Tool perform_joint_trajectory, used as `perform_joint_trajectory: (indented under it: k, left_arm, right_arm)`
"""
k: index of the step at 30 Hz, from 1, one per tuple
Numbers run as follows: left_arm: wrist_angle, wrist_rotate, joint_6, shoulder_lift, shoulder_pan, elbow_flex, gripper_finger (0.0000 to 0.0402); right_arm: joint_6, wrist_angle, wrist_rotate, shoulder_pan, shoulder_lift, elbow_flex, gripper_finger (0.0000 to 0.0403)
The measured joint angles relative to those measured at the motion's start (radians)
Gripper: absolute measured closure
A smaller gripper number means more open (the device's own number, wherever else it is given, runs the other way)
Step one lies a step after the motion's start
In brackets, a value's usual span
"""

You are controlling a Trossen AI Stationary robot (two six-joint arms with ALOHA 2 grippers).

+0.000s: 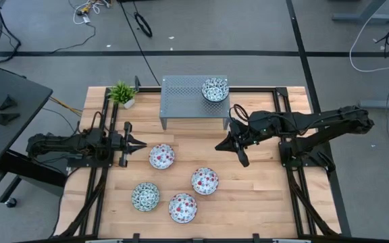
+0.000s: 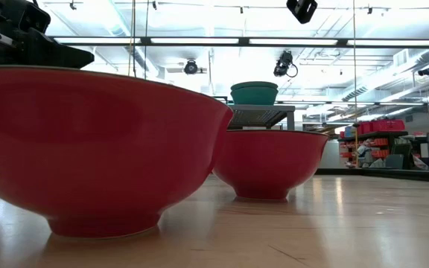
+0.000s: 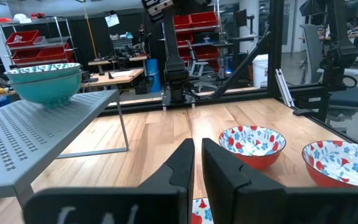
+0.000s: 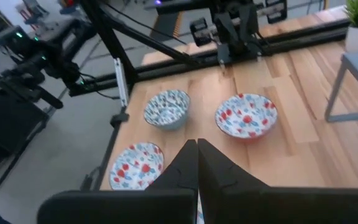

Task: Pick & Place Mini bowls
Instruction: Put the right red and white patterned bowl on the shelf

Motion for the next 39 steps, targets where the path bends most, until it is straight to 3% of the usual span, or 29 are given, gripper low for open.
perform_joint_trajectory:
  k: [22,39]
  left_arm:
    - [0.000,0.000,0.000,0.000,0.000,0.000,0.0365]
    - [0.000,0.000,0.000,0.000,0.000,0.000,0.0365]
  right_arm:
    - [0.255,0.157,0.058,0.025,0.000,0.000,0.0403]
    - [0.304,0.140,0.094,0.025,0.001,0.058,0.0403]
